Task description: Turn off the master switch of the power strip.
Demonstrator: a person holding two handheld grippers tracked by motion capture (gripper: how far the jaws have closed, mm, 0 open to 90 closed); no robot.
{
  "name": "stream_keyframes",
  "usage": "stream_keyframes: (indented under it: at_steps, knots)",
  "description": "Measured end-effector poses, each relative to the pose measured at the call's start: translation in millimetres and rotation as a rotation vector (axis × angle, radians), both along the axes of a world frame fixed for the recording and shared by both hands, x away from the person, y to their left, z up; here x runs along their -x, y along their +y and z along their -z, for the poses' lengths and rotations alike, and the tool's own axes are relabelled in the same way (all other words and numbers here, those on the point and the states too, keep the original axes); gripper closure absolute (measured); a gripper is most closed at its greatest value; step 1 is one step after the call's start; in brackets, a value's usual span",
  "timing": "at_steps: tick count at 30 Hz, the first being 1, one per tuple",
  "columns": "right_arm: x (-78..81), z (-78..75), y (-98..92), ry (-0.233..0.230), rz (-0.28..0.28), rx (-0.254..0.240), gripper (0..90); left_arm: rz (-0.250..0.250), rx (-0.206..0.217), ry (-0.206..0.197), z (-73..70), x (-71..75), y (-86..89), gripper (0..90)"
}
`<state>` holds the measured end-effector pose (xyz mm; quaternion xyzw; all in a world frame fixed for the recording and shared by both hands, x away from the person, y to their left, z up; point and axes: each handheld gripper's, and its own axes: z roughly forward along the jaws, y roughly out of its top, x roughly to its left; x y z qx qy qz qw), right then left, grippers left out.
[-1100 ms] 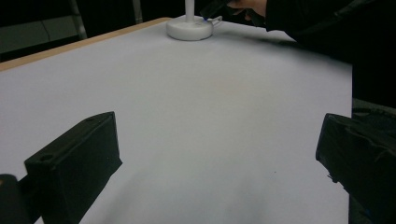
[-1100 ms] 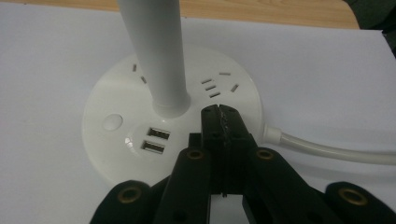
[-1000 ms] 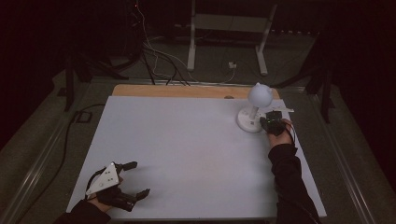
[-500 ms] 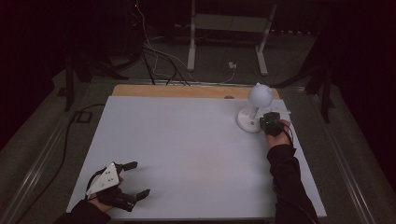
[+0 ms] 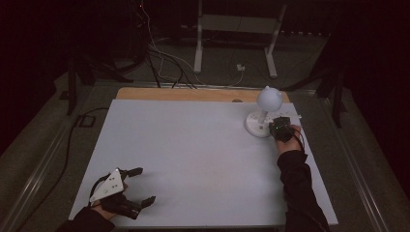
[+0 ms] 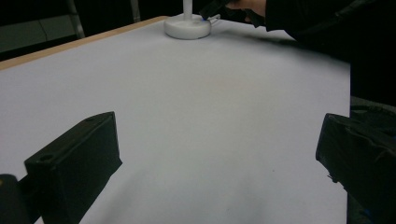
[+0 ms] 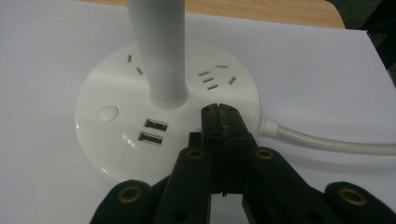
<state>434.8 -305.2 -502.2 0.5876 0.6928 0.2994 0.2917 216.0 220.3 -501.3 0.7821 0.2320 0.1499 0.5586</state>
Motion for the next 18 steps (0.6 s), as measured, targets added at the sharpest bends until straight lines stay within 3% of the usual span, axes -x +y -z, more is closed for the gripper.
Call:
stream_keyframes:
  at_steps: [3,6,13,16,18]
  knots:
    - [-1.5,-1.2,-1.5,0.013,0.001,-0.016,90.0,0.000,0.001,0.000,-0.2,0.1,-0.1,0.3]
    - [-2.2,-2.0,0.5,0.019,-0.003,0.008,90.0,0.001,0.004,0.002,-0.1,-0.5,0.2,0.3]
    - [-4.1,-1.4,3.1,0.029,-0.006,0.002,90.0,0.002,0.006,0.004,0.0,-0.8,-0.1,0.3]
    - [-2.6,0.0,4.6,0.014,-0.001,0.015,90.0,0.004,0.003,0.002,0.0,-0.5,-0.1,0.3]
    - [-2.5,-0.1,2.2,0.016,0.000,-0.009,90.0,0.004,0.006,0.003,-0.2,-0.7,0.4,0.3]
